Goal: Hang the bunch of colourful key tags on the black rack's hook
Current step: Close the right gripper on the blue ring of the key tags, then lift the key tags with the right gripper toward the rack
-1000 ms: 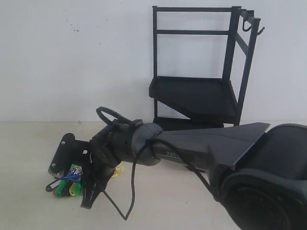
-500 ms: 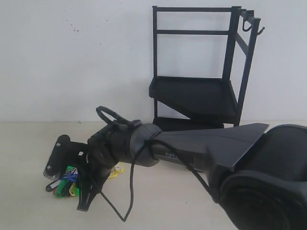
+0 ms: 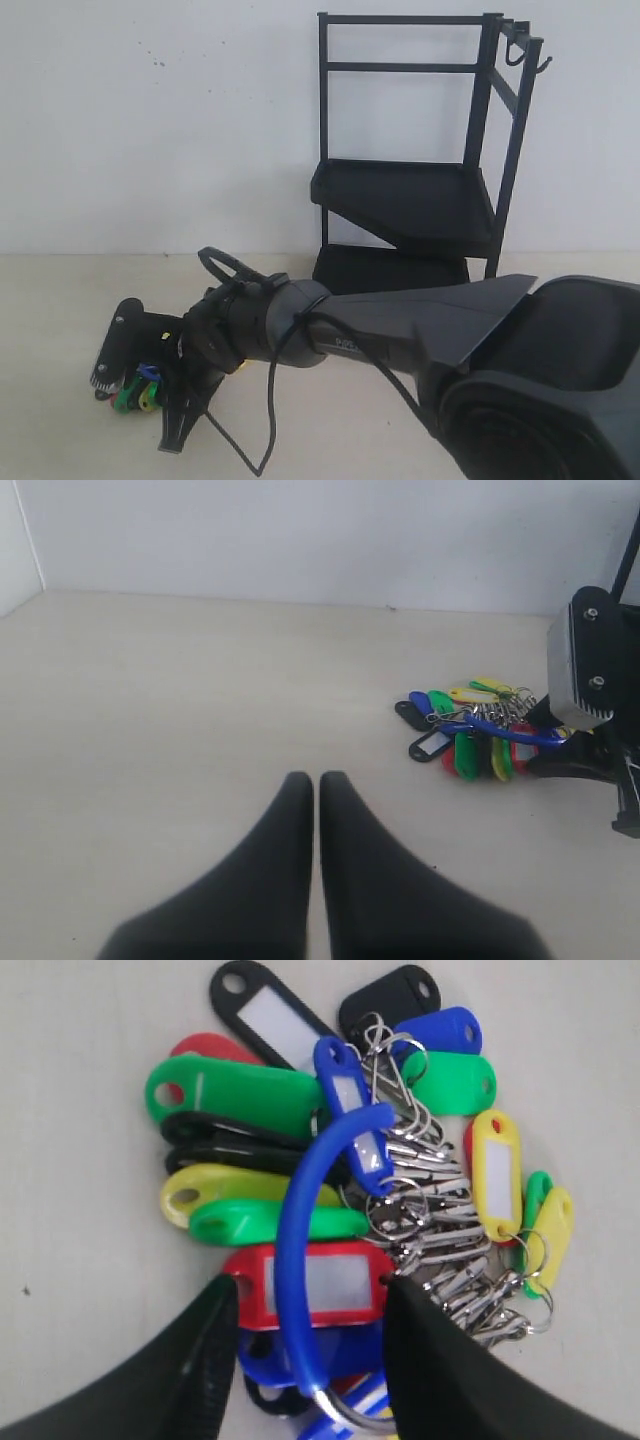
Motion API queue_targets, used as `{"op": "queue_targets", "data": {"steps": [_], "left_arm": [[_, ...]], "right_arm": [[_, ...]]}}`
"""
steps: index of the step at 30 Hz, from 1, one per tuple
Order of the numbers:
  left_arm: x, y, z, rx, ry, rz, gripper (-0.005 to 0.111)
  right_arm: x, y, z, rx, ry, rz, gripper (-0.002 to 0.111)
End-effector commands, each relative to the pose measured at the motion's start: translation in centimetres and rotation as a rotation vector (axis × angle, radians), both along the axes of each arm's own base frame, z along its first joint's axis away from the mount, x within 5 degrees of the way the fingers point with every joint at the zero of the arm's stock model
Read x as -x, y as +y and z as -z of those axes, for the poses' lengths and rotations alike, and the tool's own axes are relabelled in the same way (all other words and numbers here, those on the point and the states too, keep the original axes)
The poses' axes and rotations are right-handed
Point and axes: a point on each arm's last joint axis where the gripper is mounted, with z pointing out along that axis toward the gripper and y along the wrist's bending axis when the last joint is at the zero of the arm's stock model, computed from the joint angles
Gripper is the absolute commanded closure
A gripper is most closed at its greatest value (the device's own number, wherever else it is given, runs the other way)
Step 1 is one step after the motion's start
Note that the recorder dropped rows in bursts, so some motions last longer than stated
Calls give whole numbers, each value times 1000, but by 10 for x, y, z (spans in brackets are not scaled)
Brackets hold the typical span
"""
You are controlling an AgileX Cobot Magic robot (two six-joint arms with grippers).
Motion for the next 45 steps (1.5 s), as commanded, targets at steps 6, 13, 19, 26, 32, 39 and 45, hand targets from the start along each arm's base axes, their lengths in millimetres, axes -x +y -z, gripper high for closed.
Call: {"op": "queue_targets", "data": {"steps": [6,13,19,26,32,39,45], "left_arm": [[0,0,-1,2,-6,-4,102],[0,0,-1,2,-6,-4,102],[0,0,-1,2,-6,-4,102],[0,0,-1,2,-6,-4,102],[0,0,-1,2,-6,-4,102],[0,0,-1,2,-6,-4,102],[0,0,-1,2,-6,-4,102]], "right_arm": [[0,0,-4,-7,6,10,100],[3,-4,-37,-43,41,80,108],[9,-12,-113,-290,81,260,108],[21,-28,-197,-663,204,483,108],[34,-41,-237,-851,248,522,108],[66,-77,-263,-917,233,492,108],[99,-132,-268,-953,206,491,108]]}}
